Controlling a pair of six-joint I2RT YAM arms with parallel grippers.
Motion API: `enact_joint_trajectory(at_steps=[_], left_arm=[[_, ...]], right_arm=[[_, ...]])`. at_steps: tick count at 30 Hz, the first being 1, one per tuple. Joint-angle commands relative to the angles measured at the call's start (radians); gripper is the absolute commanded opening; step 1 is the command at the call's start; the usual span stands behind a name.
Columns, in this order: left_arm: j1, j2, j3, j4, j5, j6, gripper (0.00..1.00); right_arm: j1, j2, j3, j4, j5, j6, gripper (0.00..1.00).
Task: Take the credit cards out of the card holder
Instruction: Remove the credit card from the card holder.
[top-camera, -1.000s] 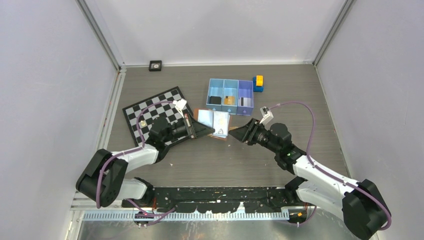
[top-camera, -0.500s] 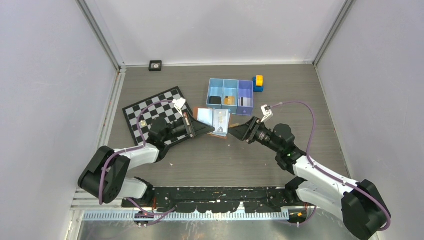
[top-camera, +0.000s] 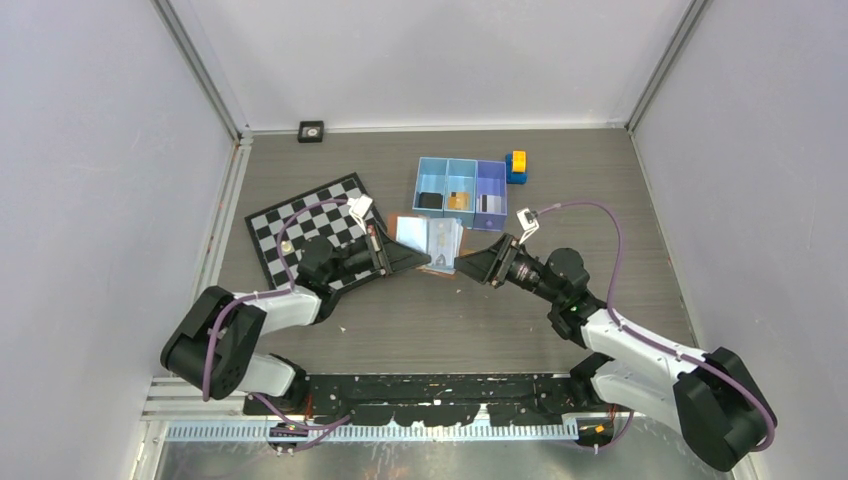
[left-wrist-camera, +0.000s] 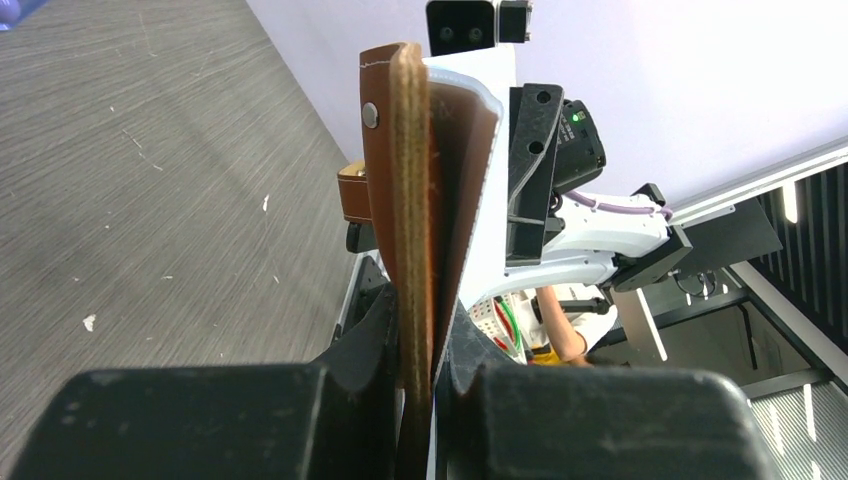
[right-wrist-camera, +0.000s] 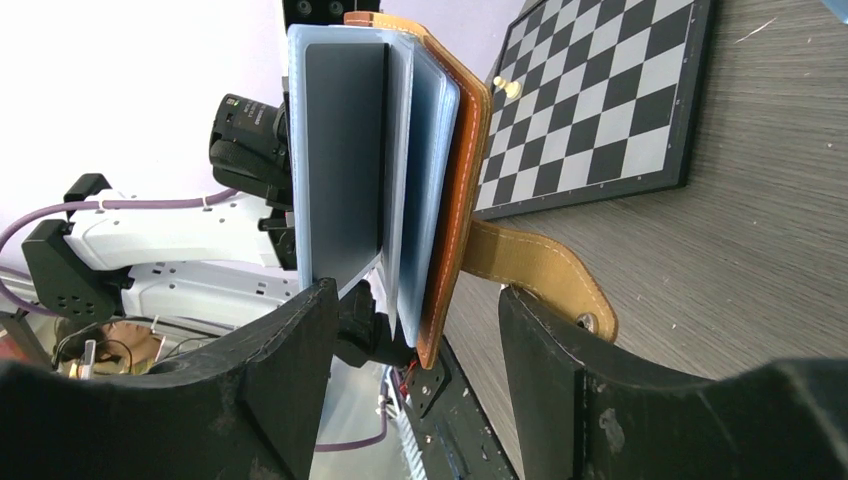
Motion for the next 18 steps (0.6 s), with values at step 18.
enact_joint_trajectory(at_steps=[18], left_arm=[[-0.101, -0.006, 0.063, -0.132, -0.007, 0.140, 0.00]], right_arm=[[0.027, 0.161, 0.066, 0.138, -0.113, 0.028, 0.70]])
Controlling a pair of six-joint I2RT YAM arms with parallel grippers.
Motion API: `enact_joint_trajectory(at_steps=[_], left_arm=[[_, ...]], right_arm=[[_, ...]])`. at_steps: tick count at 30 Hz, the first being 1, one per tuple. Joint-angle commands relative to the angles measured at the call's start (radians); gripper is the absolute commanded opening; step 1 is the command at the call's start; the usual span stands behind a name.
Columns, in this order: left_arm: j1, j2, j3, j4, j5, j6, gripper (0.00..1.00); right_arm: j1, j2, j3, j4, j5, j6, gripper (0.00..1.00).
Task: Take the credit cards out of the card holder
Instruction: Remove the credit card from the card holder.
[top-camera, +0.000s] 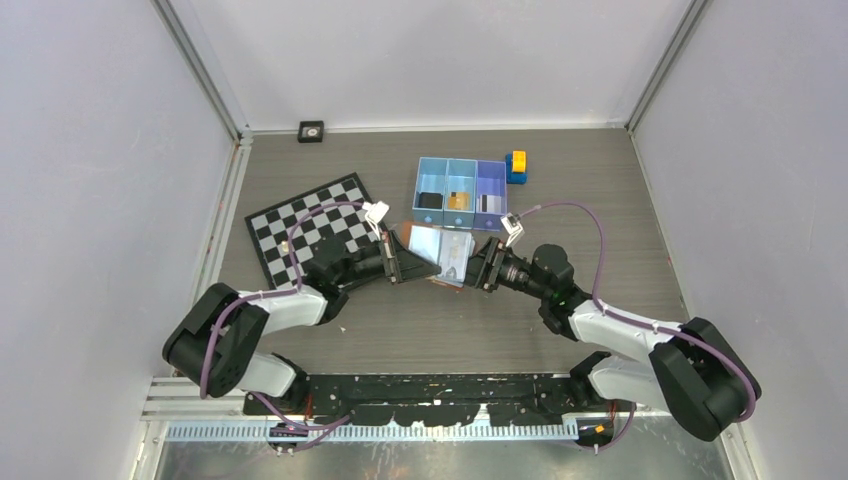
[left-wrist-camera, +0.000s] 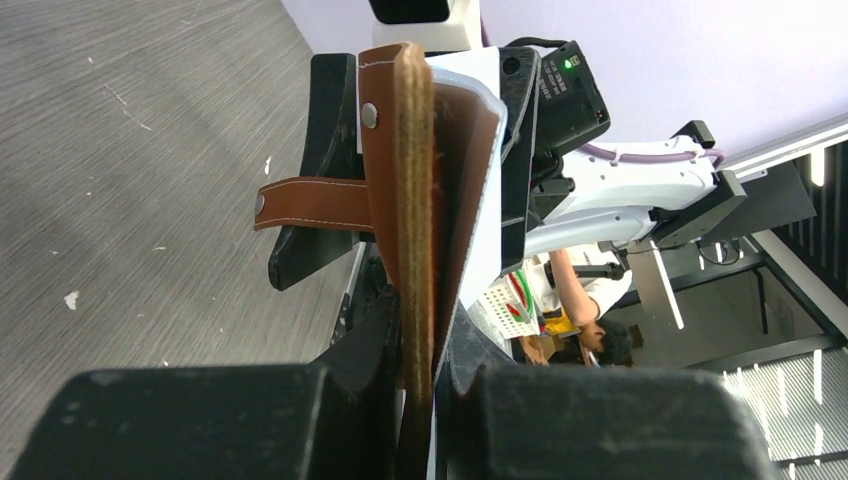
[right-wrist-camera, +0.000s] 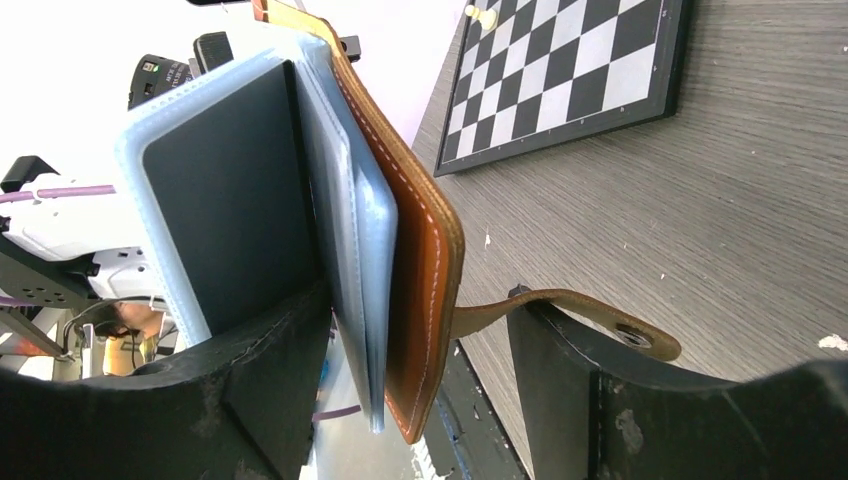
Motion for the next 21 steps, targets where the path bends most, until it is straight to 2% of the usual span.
enact_joint_trajectory(at_steps=[1, 6, 8, 10, 13, 15, 18, 21], left_arm=[[-0.026, -0.031, 0.042, -0.063, -0.006, 0.076, 0.00], [-0.028, -0.046, 0.049, -0.138, -0.025, 0.112, 0.00], [-0.029, -0.062, 0.055, -0.200, -0.039, 0.142, 0.02], [-0.029, -0.092, 0.064, -0.274, -0.063, 0.179, 0.08], [-0.030, -0.146, 0.078, -0.437, -0.135, 0.262, 0.21], [-0.030, -0.189, 0.092, -0.574, -0.209, 0.315, 0.33], [-0.030, -0.257, 0.110, -0.775, -0.326, 0.380, 0.52], [-0.029, -0.314, 0.102, -0.828, -0.394, 0.406, 0.63]], right_arm=[[0.016, -0.005, 0.060, 0.089, -0.035, 0.005, 0.70], [0.014, -0.024, 0.057, 0.075, -0.026, -0.005, 0.66], [0.015, -0.034, 0.058, 0.061, -0.019, -0.012, 0.55], [0.015, -0.042, 0.060, 0.039, -0.008, -0.022, 0.42], [0.016, -0.060, 0.077, -0.042, 0.024, -0.060, 0.21], [0.016, -0.076, 0.096, -0.157, 0.062, -0.104, 0.10], [0.017, -0.099, 0.124, -0.307, 0.142, -0.156, 0.01], [0.017, -0.100, 0.156, -0.430, 0.216, -0.194, 0.00]])
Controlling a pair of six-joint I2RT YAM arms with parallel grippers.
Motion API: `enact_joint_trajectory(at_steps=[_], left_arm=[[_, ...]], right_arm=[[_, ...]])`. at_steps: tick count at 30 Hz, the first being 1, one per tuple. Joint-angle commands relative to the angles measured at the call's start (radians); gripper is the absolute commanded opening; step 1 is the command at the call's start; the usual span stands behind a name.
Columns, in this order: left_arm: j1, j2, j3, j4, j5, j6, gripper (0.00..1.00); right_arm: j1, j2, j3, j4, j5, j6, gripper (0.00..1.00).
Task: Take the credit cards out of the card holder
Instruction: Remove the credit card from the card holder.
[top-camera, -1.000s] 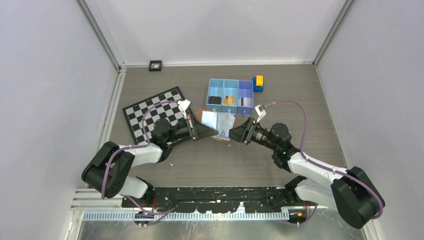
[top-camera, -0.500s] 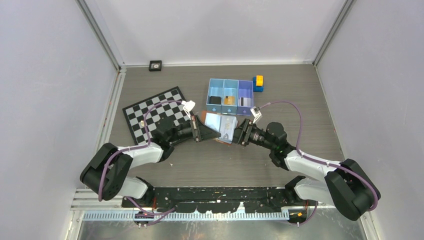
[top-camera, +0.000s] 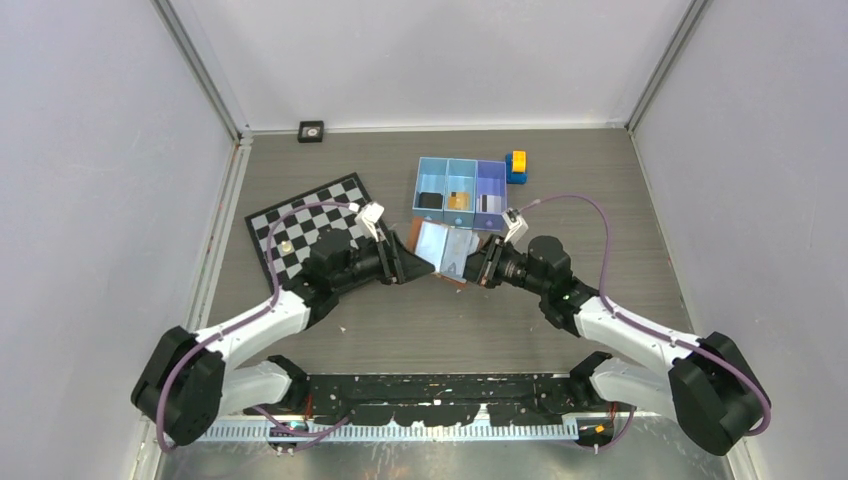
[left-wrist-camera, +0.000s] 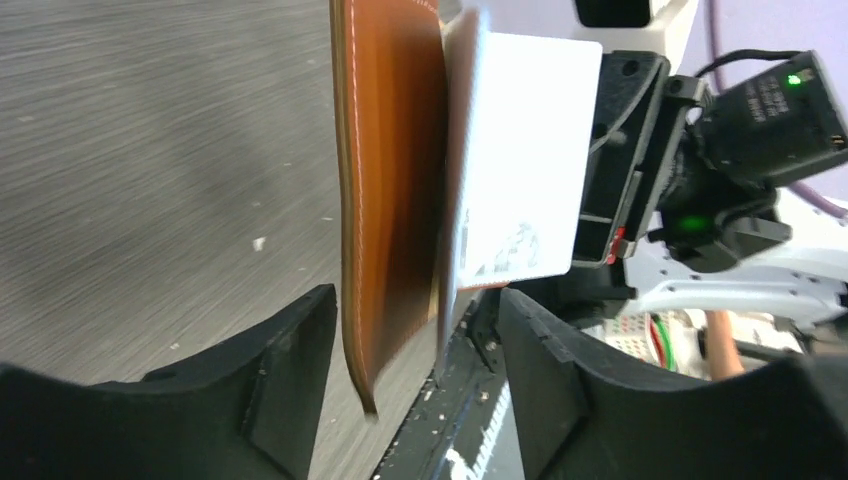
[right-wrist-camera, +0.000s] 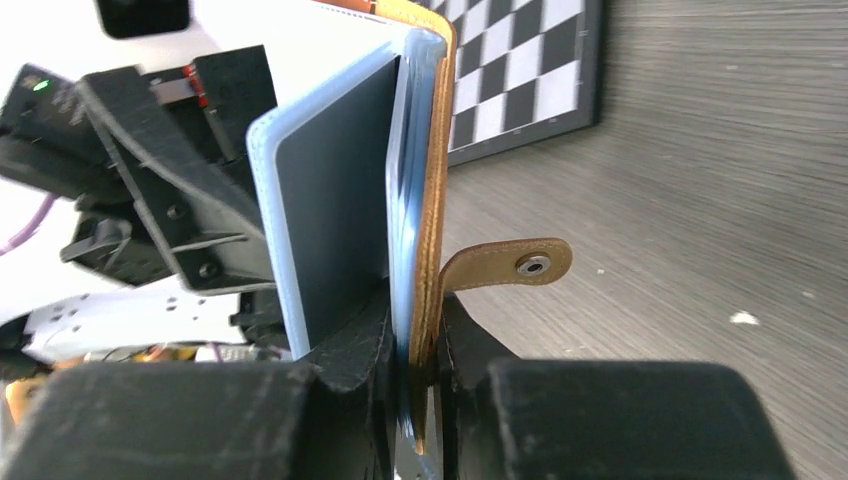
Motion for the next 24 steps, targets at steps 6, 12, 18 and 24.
enact_joint_trajectory(at_steps=[6, 12, 18, 24], left_arm=[[-0.005, -0.055, 0.034, -0.190, -0.139, 0.106, 0.64], [-0.010, 0.097, 0.054, -0.093, -0.042, 0.065, 0.68], [-0.009, 0.168, 0.090, -0.146, -0.049, 0.078, 0.69], [-0.018, 0.124, 0.051, -0.037, -0.002, 0.066, 0.70]], right_arm=[[0.009, 0.037, 0.134, -0.287, 0.161, -0.114, 0.00], [0.047, 0.122, 0.192, -0.350, 0.159, -0.136, 0.01], [0.077, 0.160, 0.240, -0.445, 0.223, -0.172, 0.00], [0.099, 0.226, 0.281, -0.488, 0.229, -0.185, 0.00]])
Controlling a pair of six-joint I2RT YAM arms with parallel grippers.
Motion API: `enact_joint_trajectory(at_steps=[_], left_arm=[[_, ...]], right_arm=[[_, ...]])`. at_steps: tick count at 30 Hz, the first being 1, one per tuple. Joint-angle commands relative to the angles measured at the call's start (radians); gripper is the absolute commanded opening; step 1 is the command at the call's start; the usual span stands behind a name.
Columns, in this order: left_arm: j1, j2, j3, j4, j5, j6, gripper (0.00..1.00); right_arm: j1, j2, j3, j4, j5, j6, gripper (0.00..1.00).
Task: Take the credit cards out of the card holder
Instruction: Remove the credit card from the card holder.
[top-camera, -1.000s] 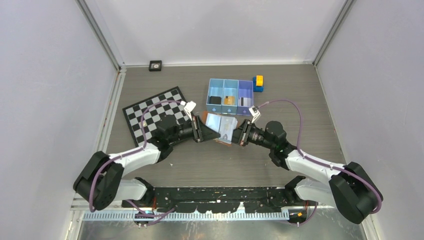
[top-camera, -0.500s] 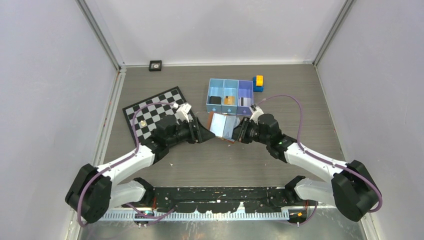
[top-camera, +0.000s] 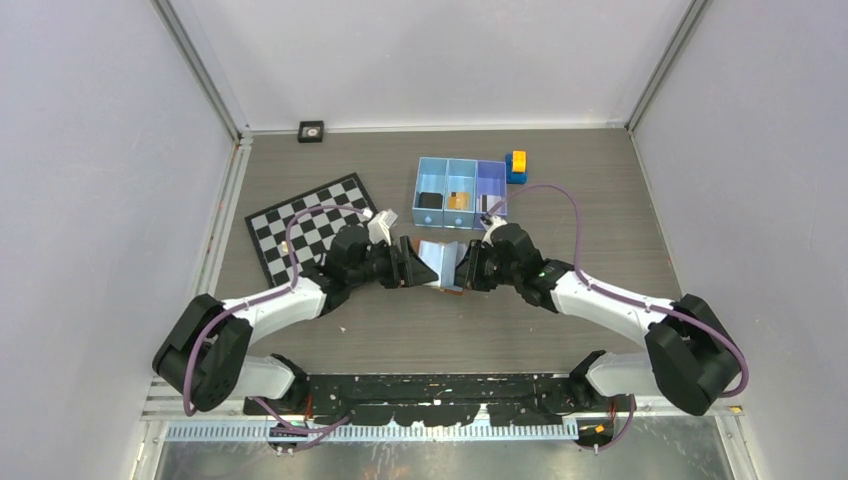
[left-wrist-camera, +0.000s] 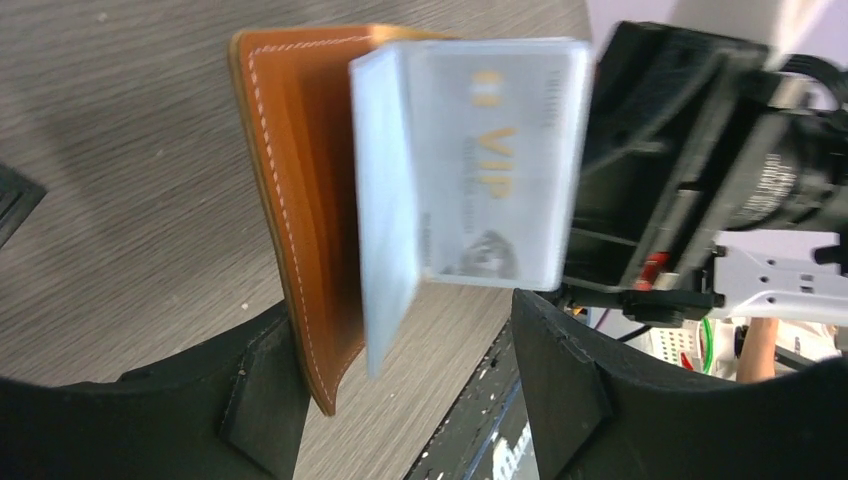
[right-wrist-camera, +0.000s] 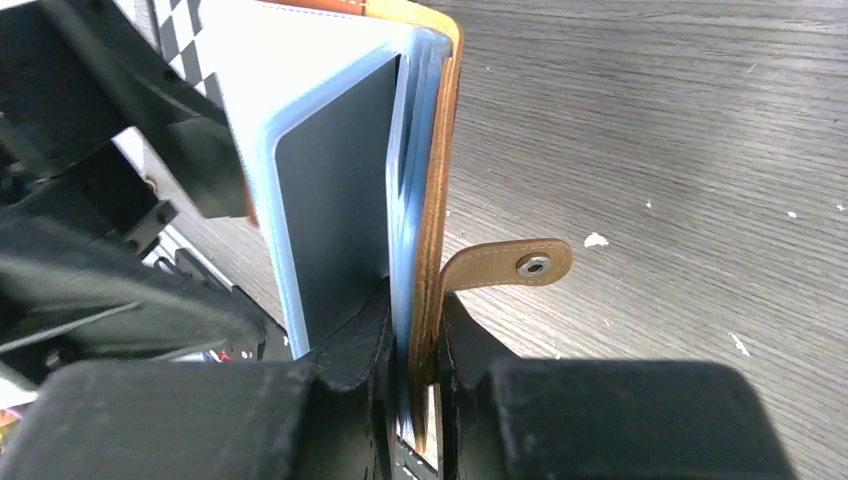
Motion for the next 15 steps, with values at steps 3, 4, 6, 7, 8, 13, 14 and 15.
enact_joint_trajectory(at_steps=[3, 4, 6, 7, 8, 13, 14, 15], left_arm=[[-0.021, -0.029, 0.010, 0.128, 0.073, -0.006, 0.70], [-0.023, -0.023, 0.014, 0.130, 0.079, -0.008, 0.70], [-0.027, -0.011, 0.015, 0.144, 0.090, -0.012, 0.70], [-0.029, -0.008, 0.016, 0.145, 0.091, -0.013, 0.70], [-0.029, -0.005, 0.017, 0.145, 0.091, -0.012, 0.70], [-0.032, 0.003, 0.029, 0.106, 0.074, 0.001, 0.66], [-0.034, 0.006, 0.033, 0.098, 0.071, 0.004, 0.67], [-0.035, 0.008, 0.034, 0.093, 0.067, 0.007, 0.67]], right_arm=[[0.032, 0.078, 0.093, -0.051, 0.025, -0.037, 0.01], [0.036, 0.089, 0.098, -0.053, 0.022, -0.039, 0.00], [0.042, 0.099, 0.102, -0.054, 0.020, -0.041, 0.00], [0.044, 0.101, 0.105, -0.053, 0.018, -0.042, 0.00], [0.044, 0.101, 0.105, -0.052, 0.017, -0.043, 0.00], [0.051, 0.105, 0.109, -0.051, 0.012, -0.045, 0.00], [0.052, 0.108, 0.111, -0.052, 0.011, -0.046, 0.01], [0.056, 0.111, 0.113, -0.054, 0.010, -0.047, 0.01]])
